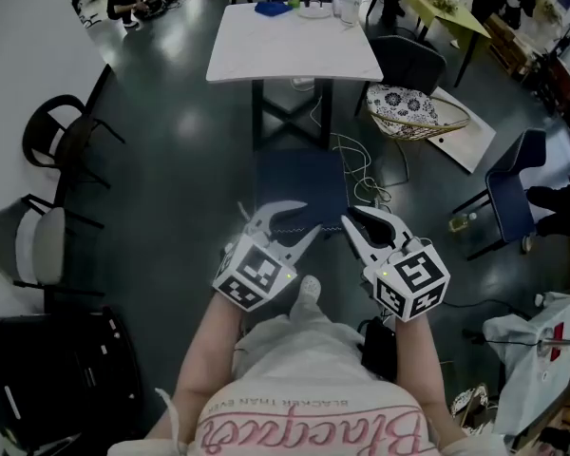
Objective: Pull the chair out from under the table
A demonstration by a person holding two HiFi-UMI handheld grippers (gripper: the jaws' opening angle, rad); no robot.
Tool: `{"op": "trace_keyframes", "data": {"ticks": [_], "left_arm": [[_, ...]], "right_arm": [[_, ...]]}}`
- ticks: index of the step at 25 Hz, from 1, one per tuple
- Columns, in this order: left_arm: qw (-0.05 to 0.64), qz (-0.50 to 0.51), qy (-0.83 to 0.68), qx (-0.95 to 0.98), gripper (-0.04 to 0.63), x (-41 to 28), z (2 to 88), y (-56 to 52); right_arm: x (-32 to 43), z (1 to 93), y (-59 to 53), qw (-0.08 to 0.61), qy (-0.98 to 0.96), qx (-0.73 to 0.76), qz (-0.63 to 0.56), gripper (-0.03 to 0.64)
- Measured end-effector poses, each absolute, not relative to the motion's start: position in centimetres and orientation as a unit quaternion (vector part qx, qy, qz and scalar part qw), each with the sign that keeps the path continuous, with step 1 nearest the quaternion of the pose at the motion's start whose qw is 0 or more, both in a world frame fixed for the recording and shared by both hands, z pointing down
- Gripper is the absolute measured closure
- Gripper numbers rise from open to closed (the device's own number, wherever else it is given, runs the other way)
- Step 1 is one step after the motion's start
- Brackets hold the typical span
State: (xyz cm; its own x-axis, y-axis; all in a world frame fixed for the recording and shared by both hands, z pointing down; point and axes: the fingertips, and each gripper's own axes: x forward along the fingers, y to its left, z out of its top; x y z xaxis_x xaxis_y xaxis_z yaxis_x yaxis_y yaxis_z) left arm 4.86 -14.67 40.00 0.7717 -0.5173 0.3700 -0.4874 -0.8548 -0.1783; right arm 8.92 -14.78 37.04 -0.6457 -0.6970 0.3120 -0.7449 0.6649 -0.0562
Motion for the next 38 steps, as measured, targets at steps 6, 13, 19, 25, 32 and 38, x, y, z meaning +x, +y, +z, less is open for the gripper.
{"op": "trace_keyframes", "data": {"ticks": [6, 13, 19, 25, 32, 38], "left_arm": [[0.06, -0.136, 0.327, -0.933, 0.589, 4.2, 36.7, -14.8], [0.067, -0.069, 0.361, -0.928, 0.591, 3.5, 33.6, -14.5], [0.093, -0.041, 0.371, -0.923, 0.591, 3.7, 32.1, -14.3], [0.088, -0.024, 0.382, -0.92, 0.591, 3.3, 31.6, -15.0], [0.072, -0.006, 0.386, -0.919, 0.591, 3.1, 31.4, -15.9], [0.083, -0.01, 0.375, -0.923, 0.591, 3.7, 31.3, -16.8]], "right_arm": [[8.6, 33.5, -14.4, 0.088, -0.902, 0.422, 0.026, 0.612], [8.9, 31.6, -14.3, 0.034, -0.887, 0.461, -0.002, 0.614], [9.1, 30.4, -14.1, 0.007, -0.879, 0.475, -0.03, 0.614], [8.2, 30.4, -14.7, 0.01, -0.876, 0.48, -0.039, 0.614], [7.8, 30.8, -16.0, 0.016, -0.869, 0.493, -0.032, 0.614], [7.6, 30.7, -17.2, 0.023, -0.865, 0.5, -0.039, 0.614]]}}
